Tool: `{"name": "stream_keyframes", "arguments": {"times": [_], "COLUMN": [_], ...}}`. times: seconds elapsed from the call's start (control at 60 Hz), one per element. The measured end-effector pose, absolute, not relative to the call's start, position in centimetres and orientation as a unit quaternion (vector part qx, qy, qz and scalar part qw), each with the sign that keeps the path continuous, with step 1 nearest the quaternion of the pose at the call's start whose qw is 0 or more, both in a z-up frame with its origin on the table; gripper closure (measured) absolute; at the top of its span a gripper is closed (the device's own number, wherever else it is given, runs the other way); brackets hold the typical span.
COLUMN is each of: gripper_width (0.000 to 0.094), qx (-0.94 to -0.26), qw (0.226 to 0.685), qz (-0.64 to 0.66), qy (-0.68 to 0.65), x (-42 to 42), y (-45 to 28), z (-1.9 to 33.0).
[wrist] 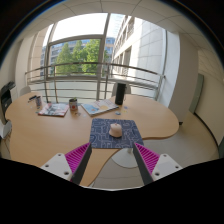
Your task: Arrange mouse
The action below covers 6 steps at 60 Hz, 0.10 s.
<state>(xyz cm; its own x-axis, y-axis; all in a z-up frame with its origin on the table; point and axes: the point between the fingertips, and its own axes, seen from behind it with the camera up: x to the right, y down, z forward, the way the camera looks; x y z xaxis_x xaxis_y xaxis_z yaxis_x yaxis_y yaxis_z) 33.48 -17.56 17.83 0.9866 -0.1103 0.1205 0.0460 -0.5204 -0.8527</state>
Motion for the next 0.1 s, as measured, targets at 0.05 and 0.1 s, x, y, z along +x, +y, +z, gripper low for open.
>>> {"name": "stream_keyframes", "arguments": {"times": [0.05,0.1], "gripper_width": [0.0088,0.0089], "qx": [-0.867,-0.866], "qw": [0.492,0.493], "qz": [-0.082,-0.083], "qy": [0.018,0.018], "x": [33.44,33.41], "y": [-17.94,-18.0], "z": [18.37,18.51]}}
